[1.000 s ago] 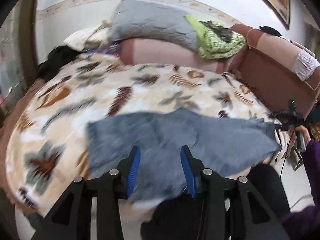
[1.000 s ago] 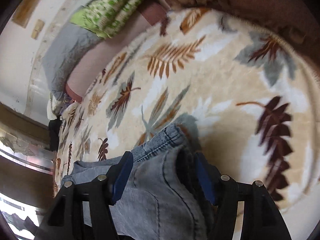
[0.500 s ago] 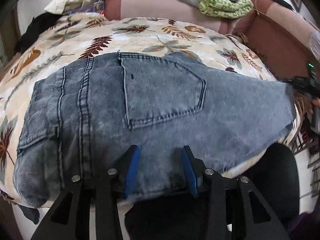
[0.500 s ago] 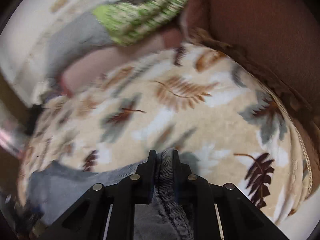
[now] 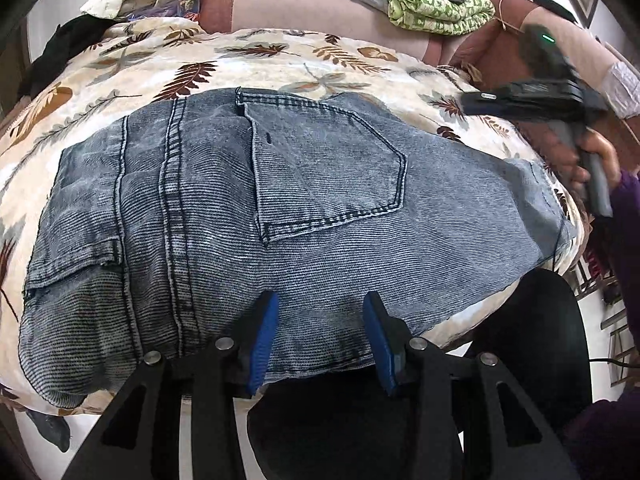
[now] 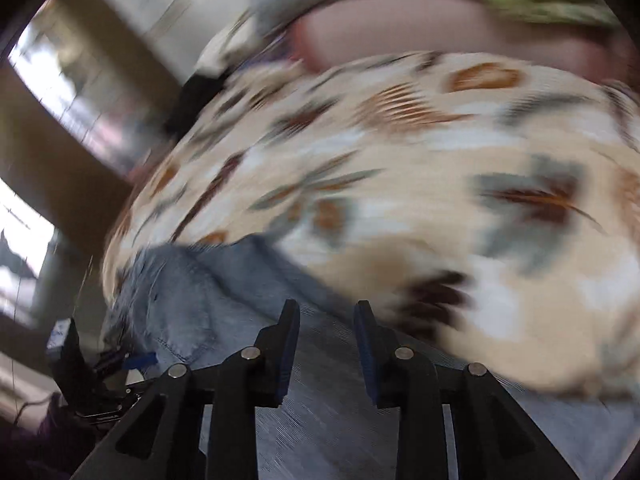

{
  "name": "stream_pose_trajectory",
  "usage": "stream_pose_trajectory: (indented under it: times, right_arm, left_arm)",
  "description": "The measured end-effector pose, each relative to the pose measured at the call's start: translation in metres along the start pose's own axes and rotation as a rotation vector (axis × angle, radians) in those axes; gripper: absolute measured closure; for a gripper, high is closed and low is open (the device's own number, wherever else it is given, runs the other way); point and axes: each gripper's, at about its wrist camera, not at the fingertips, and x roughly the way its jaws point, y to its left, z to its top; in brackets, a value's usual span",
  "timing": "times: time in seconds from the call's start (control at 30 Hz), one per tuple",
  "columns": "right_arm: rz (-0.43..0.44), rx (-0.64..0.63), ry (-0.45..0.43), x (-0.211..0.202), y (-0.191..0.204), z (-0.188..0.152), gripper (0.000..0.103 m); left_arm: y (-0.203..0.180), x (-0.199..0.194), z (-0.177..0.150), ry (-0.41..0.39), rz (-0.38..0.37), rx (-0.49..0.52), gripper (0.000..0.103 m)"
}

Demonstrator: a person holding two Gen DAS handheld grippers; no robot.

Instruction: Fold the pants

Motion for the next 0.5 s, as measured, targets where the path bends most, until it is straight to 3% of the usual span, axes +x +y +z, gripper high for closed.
stream_pose_trajectory:
  times: [0.23,0.4,0.5]
  right_arm:
    - [0.125,-0.070,0.126,0.064,0.027,0.015,0.072]
    - [0.143,-0.113,0.194,0.083,0.033,0.017,0.072]
    - [0.110,-0.152,0.251,0.090,0.033,0.015,0.072]
  left_arm:
    - [0.003,-0.001,-0.002,-0.010,-0.019,-0.012,0.058]
    - [0.001,0.001,-0.001,0.001,-0.010,0.000,0.058]
    - [0.002,0.001,0.001,0.010,-0.012,0.001,0.058]
